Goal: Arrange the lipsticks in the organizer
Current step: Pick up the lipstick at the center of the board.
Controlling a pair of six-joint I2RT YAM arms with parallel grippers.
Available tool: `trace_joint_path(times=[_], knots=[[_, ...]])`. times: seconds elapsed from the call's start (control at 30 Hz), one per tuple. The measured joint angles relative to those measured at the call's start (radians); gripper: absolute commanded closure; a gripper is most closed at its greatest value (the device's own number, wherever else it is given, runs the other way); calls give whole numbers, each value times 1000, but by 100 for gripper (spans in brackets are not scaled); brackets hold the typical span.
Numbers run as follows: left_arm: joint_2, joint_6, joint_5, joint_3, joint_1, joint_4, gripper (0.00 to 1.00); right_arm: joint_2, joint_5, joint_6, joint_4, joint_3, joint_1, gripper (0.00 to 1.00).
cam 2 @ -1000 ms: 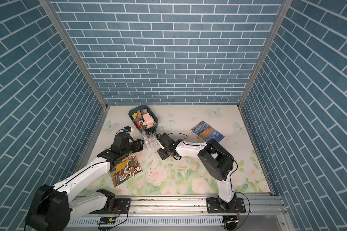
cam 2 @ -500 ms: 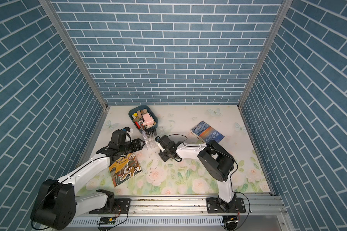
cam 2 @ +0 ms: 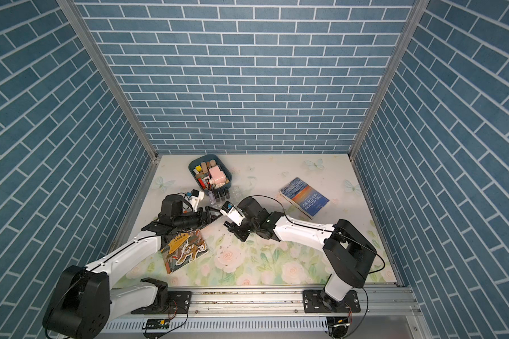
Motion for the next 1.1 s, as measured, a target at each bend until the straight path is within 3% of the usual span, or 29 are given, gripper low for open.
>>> trace_joint_path(times=[0.1, 0.3, 0.47, 0.63, 0.8, 0.93, 1.0, 1.1], knots=[[2, -11, 30, -14, -4, 20, 42, -5, -24, -8, 20, -13, 0, 92], [10, -3, 69, -14, -31, 32, 44, -13, -35, -24, 51, -13, 0, 93], [15, 6, 89, -14, -51, 34, 59, -14, -37, -32, 57, -13, 0, 93], [32, 21, 93, -14, -53, 33, 61, -17, -37, -33, 58, -13, 0, 92], [39, 26, 105, -14, -54, 37, 70, -23, -36, -33, 56, -13, 0, 89], [39, 20, 123, -11, -54, 49, 85, -23, -32, -33, 55, -13, 0, 75], [40, 18, 125, -8, -54, 53, 88, -24, -26, -29, 57, -13, 0, 57], [46, 14, 121, -7, -51, 60, 88, -37, 2, -18, 74, -13, 0, 47]])
